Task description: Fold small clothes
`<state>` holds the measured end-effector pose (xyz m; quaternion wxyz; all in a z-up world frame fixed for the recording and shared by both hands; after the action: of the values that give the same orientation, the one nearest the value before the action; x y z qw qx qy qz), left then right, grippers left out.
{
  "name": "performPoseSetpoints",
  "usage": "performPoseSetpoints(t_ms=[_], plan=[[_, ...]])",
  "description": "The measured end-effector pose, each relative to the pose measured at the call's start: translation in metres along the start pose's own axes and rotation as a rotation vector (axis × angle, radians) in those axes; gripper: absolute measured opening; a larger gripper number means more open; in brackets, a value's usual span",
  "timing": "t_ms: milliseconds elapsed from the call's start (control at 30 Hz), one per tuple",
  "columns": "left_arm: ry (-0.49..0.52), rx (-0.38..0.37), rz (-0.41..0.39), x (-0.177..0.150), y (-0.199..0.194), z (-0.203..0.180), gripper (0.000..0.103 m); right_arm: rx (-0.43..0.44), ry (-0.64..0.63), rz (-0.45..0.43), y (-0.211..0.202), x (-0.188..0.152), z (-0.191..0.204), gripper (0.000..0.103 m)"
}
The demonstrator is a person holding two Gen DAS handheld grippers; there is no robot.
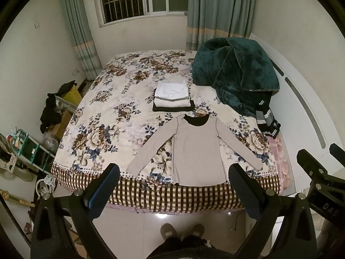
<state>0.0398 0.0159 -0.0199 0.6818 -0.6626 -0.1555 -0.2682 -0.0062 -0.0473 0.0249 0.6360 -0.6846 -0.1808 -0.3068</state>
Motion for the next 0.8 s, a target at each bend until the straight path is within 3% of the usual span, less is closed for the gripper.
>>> performPoseSetpoints(t_ms=[800], plan=[[0.000,0.003,-0.005,-0.002,-0.003,0.003,0.103,0.001,-0.003,-0.003,-0.006,-0.015,0.002,0.103]])
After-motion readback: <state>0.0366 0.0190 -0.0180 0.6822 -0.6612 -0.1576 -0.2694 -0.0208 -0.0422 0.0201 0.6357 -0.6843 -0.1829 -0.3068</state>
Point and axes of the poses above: each gripper's, at about its wrist camera, not at the fingertips, and y roughly the way its jaws point, z to its left, x to its top, the point moved 6 cm from there along y, roughly the way its jaws point, and after that the axes turned 7 degrees about y, right-handed, at the moved point
